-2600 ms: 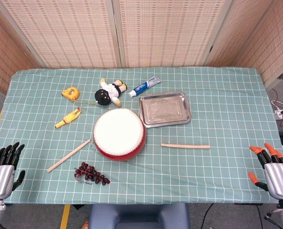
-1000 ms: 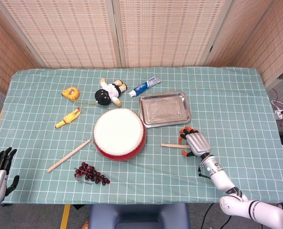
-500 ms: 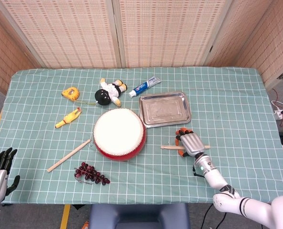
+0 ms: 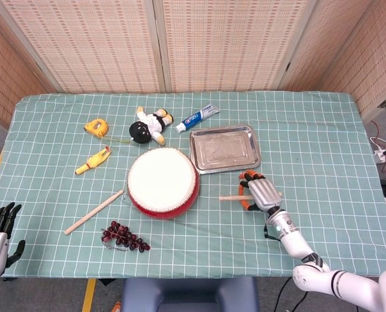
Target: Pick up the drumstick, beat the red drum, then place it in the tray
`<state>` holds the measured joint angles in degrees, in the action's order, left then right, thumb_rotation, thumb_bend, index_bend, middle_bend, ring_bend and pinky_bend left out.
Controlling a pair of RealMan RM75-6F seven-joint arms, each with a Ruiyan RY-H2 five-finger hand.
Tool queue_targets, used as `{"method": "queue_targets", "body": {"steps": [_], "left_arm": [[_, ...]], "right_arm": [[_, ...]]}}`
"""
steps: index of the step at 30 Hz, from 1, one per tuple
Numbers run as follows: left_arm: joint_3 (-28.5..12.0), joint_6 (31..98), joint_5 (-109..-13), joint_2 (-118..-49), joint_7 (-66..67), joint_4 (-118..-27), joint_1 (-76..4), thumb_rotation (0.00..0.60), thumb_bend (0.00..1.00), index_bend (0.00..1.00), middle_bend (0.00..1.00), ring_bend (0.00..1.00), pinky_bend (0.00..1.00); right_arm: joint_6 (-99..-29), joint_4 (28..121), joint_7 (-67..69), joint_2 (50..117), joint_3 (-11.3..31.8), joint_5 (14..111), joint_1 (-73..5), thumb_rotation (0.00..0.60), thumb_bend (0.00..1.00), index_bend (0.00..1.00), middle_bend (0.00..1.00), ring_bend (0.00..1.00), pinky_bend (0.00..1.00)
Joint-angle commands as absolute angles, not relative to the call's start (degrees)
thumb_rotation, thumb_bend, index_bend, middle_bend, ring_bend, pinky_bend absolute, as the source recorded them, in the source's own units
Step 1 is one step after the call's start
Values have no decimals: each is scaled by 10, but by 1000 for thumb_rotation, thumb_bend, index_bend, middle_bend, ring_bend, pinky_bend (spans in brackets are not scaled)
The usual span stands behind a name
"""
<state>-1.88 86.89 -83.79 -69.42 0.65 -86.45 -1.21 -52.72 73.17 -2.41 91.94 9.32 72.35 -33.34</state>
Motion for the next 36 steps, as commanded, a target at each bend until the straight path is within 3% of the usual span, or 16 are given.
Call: {"method": "queue_targets", "body": {"steps": [1,6,12,21,36], "left_arm": [[-19,869,-839,-693,8,-866,-13,600,359,56,5,0,14],[-19,870,-842,-688,10,-873,-13,600,358,56,5,0,14],[-17,868,-842,-683,15,-879,-12,600,359,57,6,0,14],[-17,868,-846,-677,25,-891,-14,600,360,56,6,0,14],[-14,862,-846,-671,35,-901,-16,600,360,56,6,0,14]], "right_arm": [[-544,785,81,887,120,725,-318,600,413,621,202,117,229],[-552,805,288,879,153,744,-306,600,413,621,216,128,229],[-560,752,554,903,163,782,-298,600,413,618,227,130,222],[-562,604,927,949,125,864,-320,600,412,557,234,142,217],[-594,415,1182,1030,70,903,-349,600,413,453,242,179,218]]}}
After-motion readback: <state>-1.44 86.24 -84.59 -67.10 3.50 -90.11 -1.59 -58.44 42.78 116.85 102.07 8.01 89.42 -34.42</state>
